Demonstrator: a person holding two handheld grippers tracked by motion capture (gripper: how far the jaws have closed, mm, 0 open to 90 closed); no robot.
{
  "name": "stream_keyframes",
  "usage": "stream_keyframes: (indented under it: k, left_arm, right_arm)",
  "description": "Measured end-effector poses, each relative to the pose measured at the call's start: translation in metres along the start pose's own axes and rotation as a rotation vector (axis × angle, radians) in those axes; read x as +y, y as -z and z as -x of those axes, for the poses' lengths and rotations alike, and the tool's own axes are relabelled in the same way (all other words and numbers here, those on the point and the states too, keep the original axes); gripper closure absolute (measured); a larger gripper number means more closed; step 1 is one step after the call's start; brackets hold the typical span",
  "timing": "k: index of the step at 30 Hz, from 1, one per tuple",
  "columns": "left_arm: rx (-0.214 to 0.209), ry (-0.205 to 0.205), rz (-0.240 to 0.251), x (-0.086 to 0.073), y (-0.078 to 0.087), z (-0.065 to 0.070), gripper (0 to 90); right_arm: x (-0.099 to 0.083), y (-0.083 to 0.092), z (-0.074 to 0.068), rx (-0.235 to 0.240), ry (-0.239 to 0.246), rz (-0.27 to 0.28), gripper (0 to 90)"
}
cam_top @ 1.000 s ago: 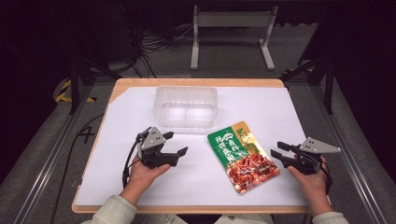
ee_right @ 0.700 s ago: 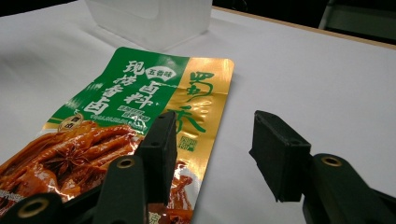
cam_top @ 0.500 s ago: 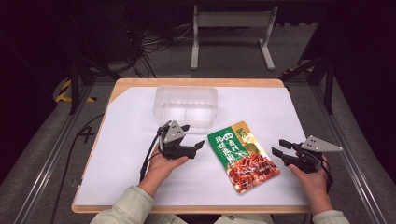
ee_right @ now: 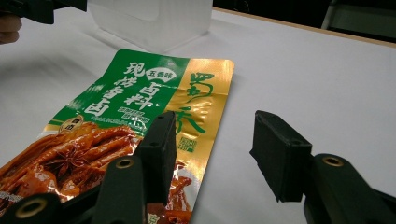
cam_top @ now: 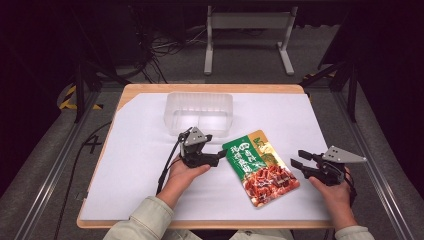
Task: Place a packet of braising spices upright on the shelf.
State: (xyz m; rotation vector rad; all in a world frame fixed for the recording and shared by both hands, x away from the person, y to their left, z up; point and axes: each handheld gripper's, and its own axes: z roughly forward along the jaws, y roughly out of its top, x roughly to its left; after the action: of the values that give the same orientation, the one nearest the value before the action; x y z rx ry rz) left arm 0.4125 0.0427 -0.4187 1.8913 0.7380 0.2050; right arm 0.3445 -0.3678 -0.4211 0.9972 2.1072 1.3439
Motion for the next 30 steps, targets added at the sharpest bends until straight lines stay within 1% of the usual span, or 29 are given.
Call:
stream_keyframes:
  k: [2, 4, 6, 7, 9, 11, 13, 14, 16, 18, 20, 23, 25, 27, 28, 29, 30]
  left_arm:
    - [-0.026, 0.037, -0.024, -0.001, -0.006, -0.003, 14.2]
    - [-0.052, 0.054, -0.045, -0.002, -0.011, -0.005, 7.6]
    - [-0.065, 0.063, -0.063, -0.003, -0.016, -0.006, 7.6]
    - [-0.069, 0.063, -0.073, -0.004, -0.018, -0.007, 7.9]
    - [-0.053, 0.057, -0.097, -0.004, -0.022, -0.007, 11.6]
    - [-0.041, 0.059, -0.119, -0.005, -0.028, -0.008, 12.8]
    - [-0.053, 0.08, -0.16, -0.006, -0.035, -0.01, 15.0]
    - [-0.043, 0.086, -0.171, -0.005, -0.037, -0.01, 15.3]
    - [-0.028, 0.078, -0.177, -0.004, -0.041, -0.009, 16.7]
    - [-0.032, 0.075, -0.189, -0.002, -0.046, -0.009, 17.9]
    - [-0.035, 0.088, -0.192, -0.002, -0.051, -0.008, 19.0]
    - [-0.035, 0.089, -0.218, -0.005, -0.056, -0.008, 19.6]
    - [-0.033, 0.097, -0.224, -0.006, -0.059, -0.009, 20.0]
    - [-0.036, 0.096, -0.228, -0.006, -0.059, -0.01, 21.4]
    - [-0.042, 0.101, -0.233, -0.007, -0.06, -0.01, 21.4]
    - [-0.043, 0.088, -0.232, -0.007, -0.06, -0.01, 22.1]
    - [-0.049, 0.09, -0.228, -0.007, -0.06, -0.01, 22.9]
  right_arm:
    - [-0.001, 0.001, 0.0, -0.002, 0.0, -0.002, 50.2]
    - [-0.002, 0.003, 0.0, -0.005, 0.001, 0.0, 50.2]
    - [-0.003, 0.005, 0.0, -0.01, -0.003, 0.0, 50.2]
    - [-0.004, 0.007, -0.001, -0.013, -0.003, -0.002, 50.2]
    - [-0.005, 0.009, -0.001, -0.018, -0.007, -0.003, 50.2]
    - [-0.007, 0.012, -0.001, -0.022, -0.008, -0.003, 50.2]
    - [-0.008, 0.016, -0.002, -0.028, -0.01, -0.008, 50.2]
    - [-0.009, 0.017, -0.002, -0.031, -0.012, -0.007, 50.1]
    - [-0.011, 0.021, -0.003, -0.039, -0.011, -0.007, 50.1]
    - [-0.013, 0.024, -0.002, -0.047, -0.015, -0.006, 50.1]
    - [-0.014, 0.028, -0.002, -0.054, -0.02, -0.006, 50.0]
    - [-0.016, 0.031, -0.002, -0.059, -0.028, -0.007, 50.0]
    - [-0.017, 0.032, -0.003, -0.061, -0.027, -0.008, 49.9]
    - [-0.017, 0.032, -0.003, -0.061, -0.023, -0.01, 49.9]
    - [-0.017, 0.032, -0.003, -0.061, -0.023, -0.01, 49.9]
    - [-0.017, 0.032, -0.003, -0.062, -0.022, -0.01, 49.7]
    - [-0.017, 0.032, -0.003, -0.063, -0.021, -0.011, 49.6]
